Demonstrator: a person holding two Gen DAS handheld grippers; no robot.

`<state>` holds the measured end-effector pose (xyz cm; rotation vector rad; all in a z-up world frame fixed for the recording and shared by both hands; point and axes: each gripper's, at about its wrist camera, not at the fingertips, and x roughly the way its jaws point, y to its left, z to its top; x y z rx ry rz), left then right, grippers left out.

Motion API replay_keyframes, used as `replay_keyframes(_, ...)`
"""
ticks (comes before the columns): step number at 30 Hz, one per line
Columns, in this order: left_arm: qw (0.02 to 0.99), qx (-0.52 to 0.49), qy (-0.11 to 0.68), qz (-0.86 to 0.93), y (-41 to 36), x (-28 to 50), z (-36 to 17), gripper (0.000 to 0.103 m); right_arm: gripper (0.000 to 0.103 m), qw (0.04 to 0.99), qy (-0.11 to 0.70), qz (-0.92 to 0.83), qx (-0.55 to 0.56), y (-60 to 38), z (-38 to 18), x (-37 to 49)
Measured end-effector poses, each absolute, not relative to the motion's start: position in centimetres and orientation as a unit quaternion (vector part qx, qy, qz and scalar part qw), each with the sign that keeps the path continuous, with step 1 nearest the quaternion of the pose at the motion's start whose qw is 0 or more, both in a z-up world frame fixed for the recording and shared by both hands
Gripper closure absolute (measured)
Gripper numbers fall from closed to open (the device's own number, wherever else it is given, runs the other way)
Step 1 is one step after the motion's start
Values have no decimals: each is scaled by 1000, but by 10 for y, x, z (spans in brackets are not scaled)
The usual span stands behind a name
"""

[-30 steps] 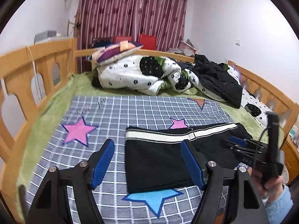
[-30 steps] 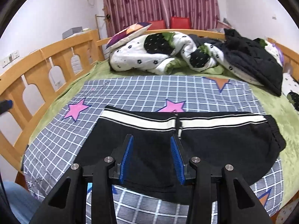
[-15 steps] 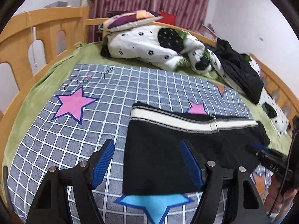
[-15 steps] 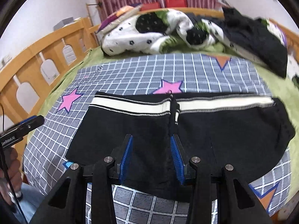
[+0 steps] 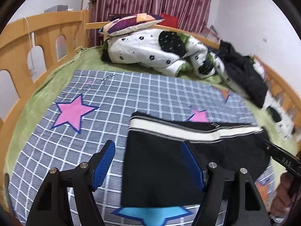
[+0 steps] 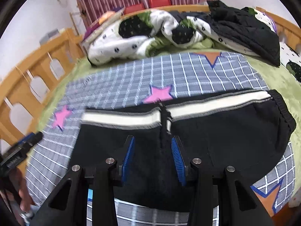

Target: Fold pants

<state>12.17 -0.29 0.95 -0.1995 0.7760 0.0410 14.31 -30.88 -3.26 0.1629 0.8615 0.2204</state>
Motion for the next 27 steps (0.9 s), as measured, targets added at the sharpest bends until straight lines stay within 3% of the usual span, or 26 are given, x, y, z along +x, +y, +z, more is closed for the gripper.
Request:
replay_keyframes(3,926,-88,366,32,0,129,23,33,59,914,387,111,59,-309,-5,145)
replay_keyframes(8,927,-71,367,26,11,145,20,31,33,935,341,101,18,-342,27,142)
replay_keyframes(14,904,-67,423,1,26,161,-34,31,34,928,369,40,1,-419,-28,141)
replay_keyframes(19,881,-87,465,-16,40,174,-91,32,42,914,398,-34,76,-503,-95,120)
replay_keyframes(27,862,-89,495,-65,36,193,-142,32,42,895,410,-77,156,-559,-145,121)
